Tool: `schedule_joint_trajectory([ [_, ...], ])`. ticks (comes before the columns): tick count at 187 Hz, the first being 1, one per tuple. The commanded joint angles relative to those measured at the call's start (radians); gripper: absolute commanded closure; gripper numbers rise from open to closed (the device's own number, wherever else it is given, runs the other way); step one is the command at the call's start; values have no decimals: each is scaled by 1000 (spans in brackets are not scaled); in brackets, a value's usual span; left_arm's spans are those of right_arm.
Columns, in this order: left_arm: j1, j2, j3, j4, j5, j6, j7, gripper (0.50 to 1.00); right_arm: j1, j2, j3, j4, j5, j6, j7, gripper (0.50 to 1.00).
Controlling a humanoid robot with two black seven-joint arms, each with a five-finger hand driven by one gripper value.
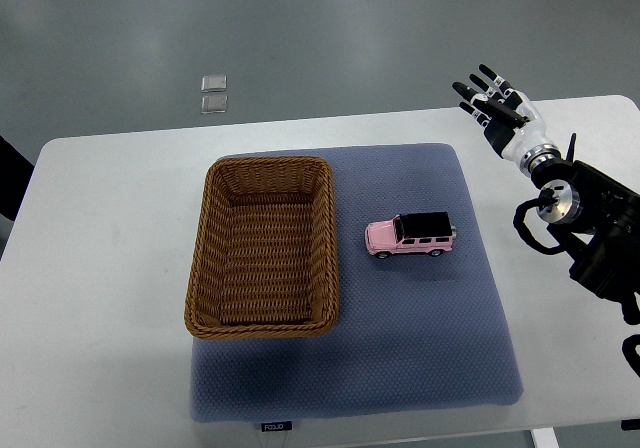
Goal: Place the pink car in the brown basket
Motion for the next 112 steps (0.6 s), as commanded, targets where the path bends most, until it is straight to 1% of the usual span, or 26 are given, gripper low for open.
schedule_joint_trajectory([
  [1,0,0,0,-1,0,0,0,500,-4,-13,0,21,0,-1,-1,589],
  [11,0,0,0,-1,0,0,0,500,-10,-13,-2,52,-1,-2,-1,589],
  [32,2,0,0,-1,0,0,0,500,-10,-15,-11,63,-1,-5,-1,589],
  [55,2,0,0,-1,0,0,0,500,-1,-16,-23,78,-10,-45,-4,589],
  [72,2,0,0,-1,0,0,0,500,5,-23,-31,87,-27,-47,-9,589],
  [96,2,0,0,-1,0,0,0,500,54,-81,-106,92,-139,-27,-10,589],
  [112,0,0,0,-1,0,0,0,500,106,-119,-177,106,-224,2,-12,589],
])
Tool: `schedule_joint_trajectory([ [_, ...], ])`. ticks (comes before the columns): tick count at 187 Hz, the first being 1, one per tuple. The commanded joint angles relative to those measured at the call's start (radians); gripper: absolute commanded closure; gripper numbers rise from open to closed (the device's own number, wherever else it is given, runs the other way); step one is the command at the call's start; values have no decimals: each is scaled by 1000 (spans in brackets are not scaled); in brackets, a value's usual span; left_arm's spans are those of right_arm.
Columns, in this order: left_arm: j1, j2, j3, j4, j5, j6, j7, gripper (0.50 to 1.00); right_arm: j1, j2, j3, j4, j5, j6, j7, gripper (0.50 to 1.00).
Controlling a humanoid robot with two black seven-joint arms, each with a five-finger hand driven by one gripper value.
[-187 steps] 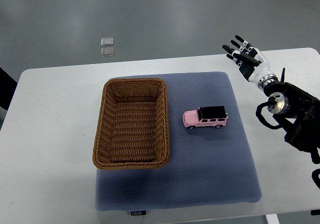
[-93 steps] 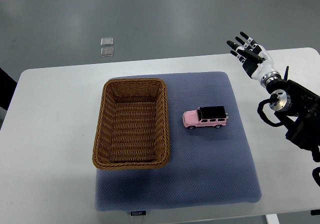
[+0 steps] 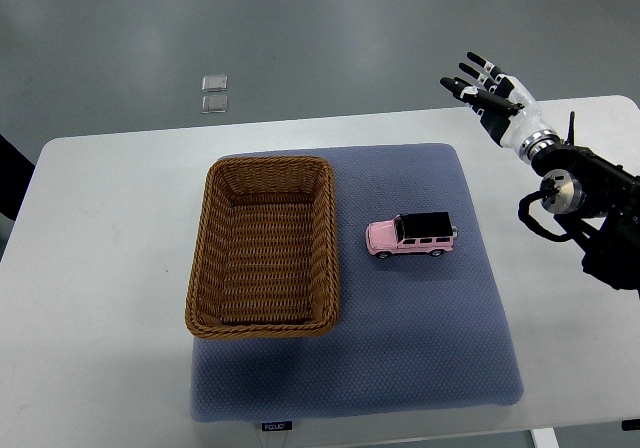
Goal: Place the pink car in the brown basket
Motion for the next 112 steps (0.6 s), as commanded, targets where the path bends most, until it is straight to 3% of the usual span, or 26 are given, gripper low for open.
schedule_joint_trajectory([
  [1,-1,0,0,0,0,0,0,500,55,-43,-75,14,-92,29,-2,589],
  [44,-1,0,0,0,0,0,0,500,205,-186,-283,136,-346,106,-9,589],
  [88,-1,0,0,0,0,0,0,500,371,-343,-510,438,-603,221,-71,591],
  [112,0,0,0,0,0,0,0,500,414,-376,-612,579,-755,296,-81,591],
])
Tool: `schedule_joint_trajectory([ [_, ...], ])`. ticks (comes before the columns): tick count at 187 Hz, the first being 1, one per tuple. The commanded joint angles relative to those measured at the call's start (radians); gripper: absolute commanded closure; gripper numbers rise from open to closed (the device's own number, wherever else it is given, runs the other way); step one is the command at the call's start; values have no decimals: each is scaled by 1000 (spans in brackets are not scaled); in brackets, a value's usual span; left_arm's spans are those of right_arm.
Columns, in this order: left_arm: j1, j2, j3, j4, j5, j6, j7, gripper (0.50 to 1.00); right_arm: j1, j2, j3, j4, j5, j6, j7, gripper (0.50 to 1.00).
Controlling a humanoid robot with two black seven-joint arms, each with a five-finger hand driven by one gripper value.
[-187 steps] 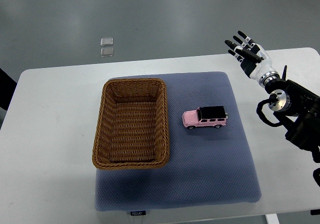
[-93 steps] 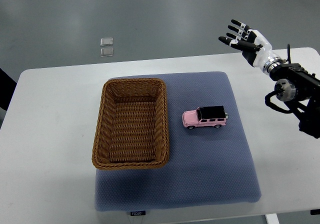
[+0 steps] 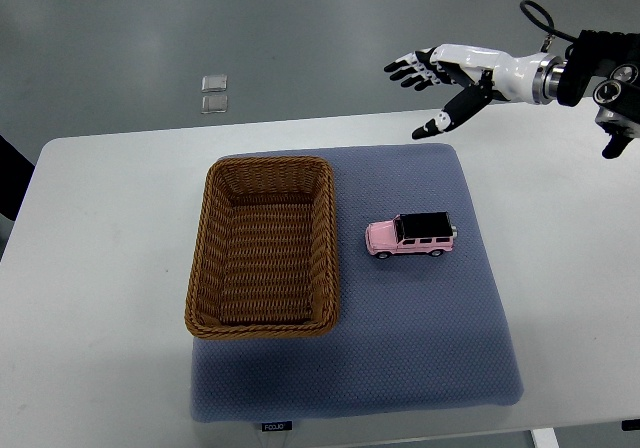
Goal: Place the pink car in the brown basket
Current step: 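Swing the right hand over the pink toy SUV, then lower the right hand and close its fingers around the pink SUV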
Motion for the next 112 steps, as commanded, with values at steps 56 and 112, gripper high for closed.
schedule_joint_trajectory([
  [56,0,0,0,0,0,0,0,500,35,34,-141,131,-250,61,-144,595],
  [112,0,0,0,0,0,0,0,500,-23,49,-141,131,-287,17,-276,607],
])
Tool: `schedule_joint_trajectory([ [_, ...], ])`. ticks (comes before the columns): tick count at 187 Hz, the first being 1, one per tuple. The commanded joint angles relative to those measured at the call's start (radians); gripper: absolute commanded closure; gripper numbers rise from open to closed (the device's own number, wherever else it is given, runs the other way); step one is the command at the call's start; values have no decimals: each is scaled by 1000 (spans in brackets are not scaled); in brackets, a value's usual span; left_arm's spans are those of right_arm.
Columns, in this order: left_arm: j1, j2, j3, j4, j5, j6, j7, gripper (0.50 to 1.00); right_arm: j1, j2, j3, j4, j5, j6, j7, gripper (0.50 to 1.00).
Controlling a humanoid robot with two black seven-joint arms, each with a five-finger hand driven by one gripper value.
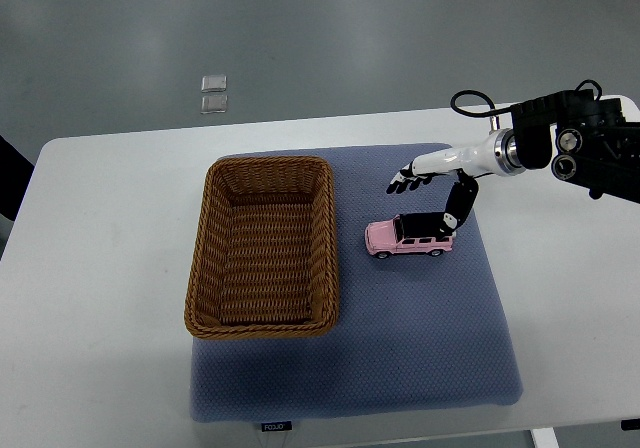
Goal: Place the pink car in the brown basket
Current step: 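Lower the right hand and close its fingers around the pink SUV, then lift the pink SUV with the right hand, away from the cushion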
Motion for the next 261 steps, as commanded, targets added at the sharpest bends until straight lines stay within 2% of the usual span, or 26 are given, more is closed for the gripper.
schedule_joint_trajectory([
  [1,0,0,0,0,0,0,0,500,-21,3,0,0,-4,-14,-35,607],
  [38,0,0,0,0,0,0,0,500,-55,36,0,0,-38,-46,-45,611],
  [71,0,0,0,0,0,0,0,500,-58,62,2,0,-50,-78,-113,615],
  [163,0,0,0,0,0,0,0,500,-96,98,0,-11,-131,-101,-130,634],
  [167,1,0,0,0,0,0,0,500,-96,98,0,-12,-131,-101,-133,642],
  [184,0,0,0,0,0,0,0,500,-96,98,0,-11,-136,-97,-133,732],
  [208,0,0,0,0,0,0,0,500,-98,98,0,-11,-136,-86,-133,795],
  [219,0,0,0,0,0,0,0,500,-98,98,0,-11,-135,-83,-133,846],
  [229,0,0,0,0,0,0,0,500,-98,98,0,-11,-135,-81,-131,873],
  [246,1,0,0,0,0,0,0,500,-98,102,0,-11,-133,-74,-131,957],
  [261,1,0,0,0,0,0,0,500,-93,101,0,-11,-133,-67,-130,1000],
])
